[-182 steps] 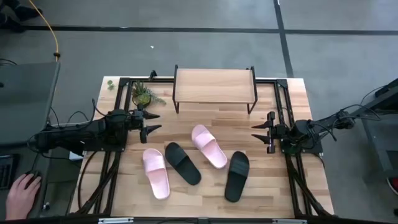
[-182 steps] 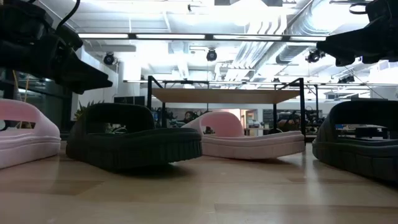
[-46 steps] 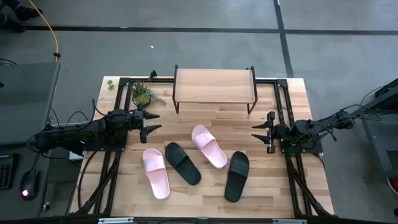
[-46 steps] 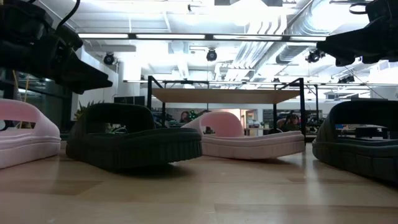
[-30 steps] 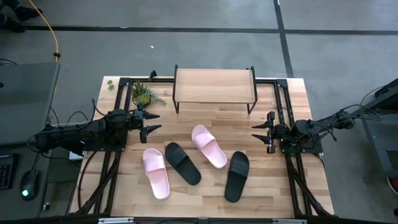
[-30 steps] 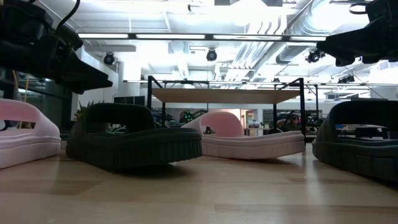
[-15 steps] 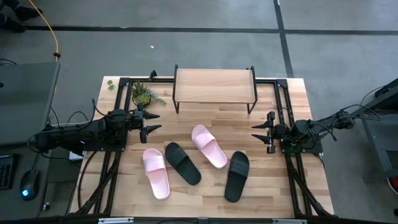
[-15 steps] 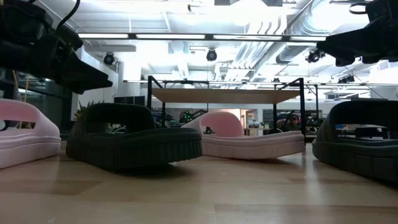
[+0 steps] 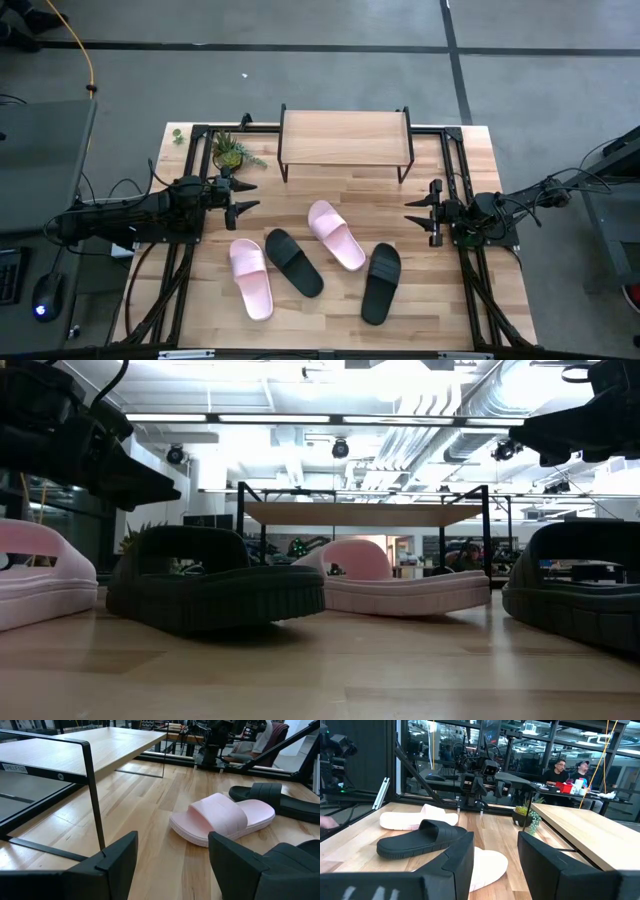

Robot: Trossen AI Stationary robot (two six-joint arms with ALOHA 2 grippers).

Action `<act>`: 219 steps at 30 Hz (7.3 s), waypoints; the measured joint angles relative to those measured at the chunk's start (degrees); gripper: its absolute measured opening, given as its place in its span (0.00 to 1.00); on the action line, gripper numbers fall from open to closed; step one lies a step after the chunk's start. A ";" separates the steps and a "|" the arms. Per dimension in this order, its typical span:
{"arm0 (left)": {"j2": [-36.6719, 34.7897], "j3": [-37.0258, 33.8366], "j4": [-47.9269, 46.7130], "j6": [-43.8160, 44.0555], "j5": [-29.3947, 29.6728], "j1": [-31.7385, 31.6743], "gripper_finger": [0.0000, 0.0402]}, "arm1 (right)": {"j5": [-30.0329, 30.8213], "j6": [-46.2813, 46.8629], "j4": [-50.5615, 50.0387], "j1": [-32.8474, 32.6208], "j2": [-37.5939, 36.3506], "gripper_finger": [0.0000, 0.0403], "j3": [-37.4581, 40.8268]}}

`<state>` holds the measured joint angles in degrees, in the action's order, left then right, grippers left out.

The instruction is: Pick and place slides into the shelf

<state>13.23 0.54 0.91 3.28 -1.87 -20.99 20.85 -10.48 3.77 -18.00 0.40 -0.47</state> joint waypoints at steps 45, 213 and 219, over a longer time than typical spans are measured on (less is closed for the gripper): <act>0.02 0.00 0.71 4.24 0.04 -0.01 0.56 | 0.01 -3.43 0.00 0.02 0.00 0.35 0.00; 22.53 22.68 18.69 21.25 -4.07 17.37 0.56 | 25.71 0.23 -28.68 -16.11 79.01 0.35 -57.20; 22.53 22.67 18.69 21.25 -4.08 17.32 0.56 | 25.14 -3.62 -22.91 -13.89 82.67 0.35 -57.20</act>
<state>35.77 23.20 19.59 24.53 -5.95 -3.66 46.00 -14.10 -19.14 -31.88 83.07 -57.67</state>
